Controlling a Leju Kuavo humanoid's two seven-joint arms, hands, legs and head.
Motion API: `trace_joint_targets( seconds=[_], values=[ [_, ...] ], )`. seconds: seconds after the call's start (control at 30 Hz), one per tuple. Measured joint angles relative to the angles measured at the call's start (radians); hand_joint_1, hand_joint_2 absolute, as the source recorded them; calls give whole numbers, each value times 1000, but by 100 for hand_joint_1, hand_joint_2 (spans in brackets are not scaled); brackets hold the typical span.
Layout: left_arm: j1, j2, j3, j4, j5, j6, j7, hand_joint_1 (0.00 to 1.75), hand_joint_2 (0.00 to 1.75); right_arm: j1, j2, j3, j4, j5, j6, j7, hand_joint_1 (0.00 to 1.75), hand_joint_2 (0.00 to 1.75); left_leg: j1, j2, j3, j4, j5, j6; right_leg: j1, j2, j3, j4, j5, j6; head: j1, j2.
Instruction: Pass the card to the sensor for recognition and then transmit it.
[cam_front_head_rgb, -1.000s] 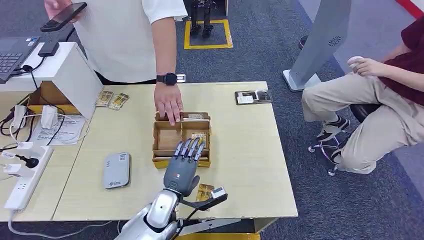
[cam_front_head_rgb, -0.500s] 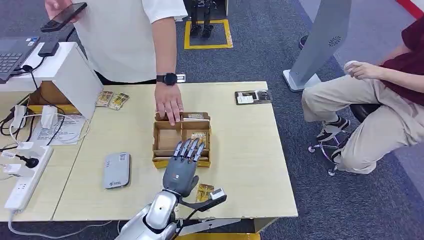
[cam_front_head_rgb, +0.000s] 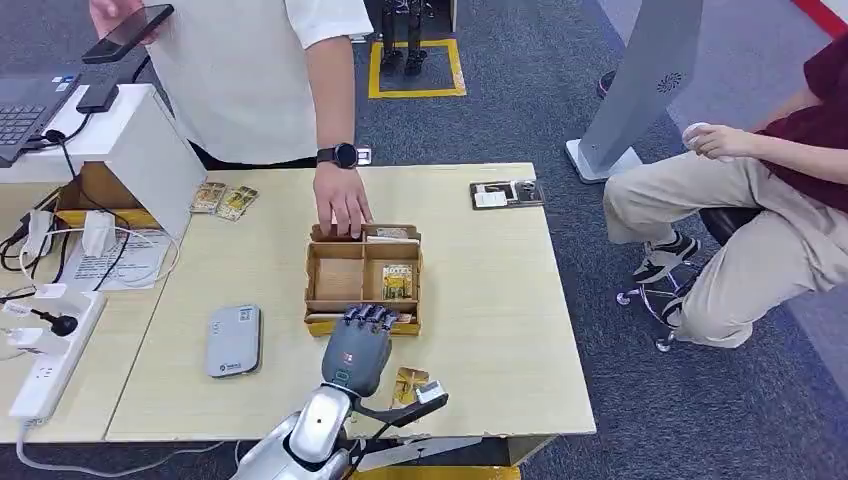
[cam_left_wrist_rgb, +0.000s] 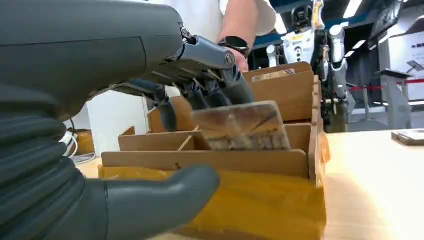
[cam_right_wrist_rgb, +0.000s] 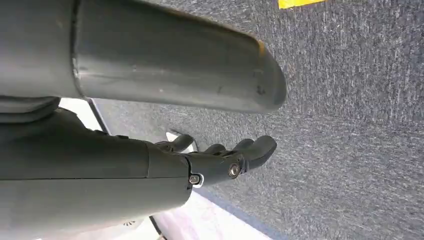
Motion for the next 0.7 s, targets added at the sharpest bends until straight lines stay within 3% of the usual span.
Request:
trace_joint_targets(
  seconds=[0.17, 0.37, 0.57, 0.6, 0.67, 0.7],
  values=[
    [-13, -5, 0, 17, -2, -4, 0, 152, 175, 0, 2, 1, 0, 1, 8, -2, 0, 0, 0, 0, 0, 0, 0, 0, 0, 0, 0, 0, 0, 0, 0, 0],
    [-26, -14, 0, 40, -3, -2, -8, 138, 175, 0, 13, 1, 0, 3, 0, -2, 0, 0, 0, 0, 1, 0, 0, 0, 0, 0, 1, 0, 0, 0, 0, 0],
    [-16, -28, 0, 56, -3, 39, -4, 141, 175, -1, 23, 1, 0, 3, -2, -3, 0, 0, 0, 0, 1, 0, 0, 0, 0, 0, 1, 0, 0, 0, 0, 0],
    [-12, -31, 0, 56, -3, 40, -1, 147, 175, -1, 23, 2, 0, 4, -2, -3, 0, 0, 0, 0, 1, 0, 0, 0, 0, 0, 1, 0, 0, 0, 0, 0],
    [-10, -35, 0, 56, -3, 44, 0, 175, 175, -1, 25, 2, 0, 4, -3, -3, 0, 0, 0, 0, 1, 0, 0, 0, 0, -1, 1, 0, 0, 0, 0, 0],
    [-8, -35, 0, 56, -3, 49, 2, 175, 175, -1, 25, 2, 0, 4, -3, -3, 0, 0, 0, 0, 1, 0, 0, 0, 0, -1, 1, 0, 0, 0, 0, 0]
  ],
)
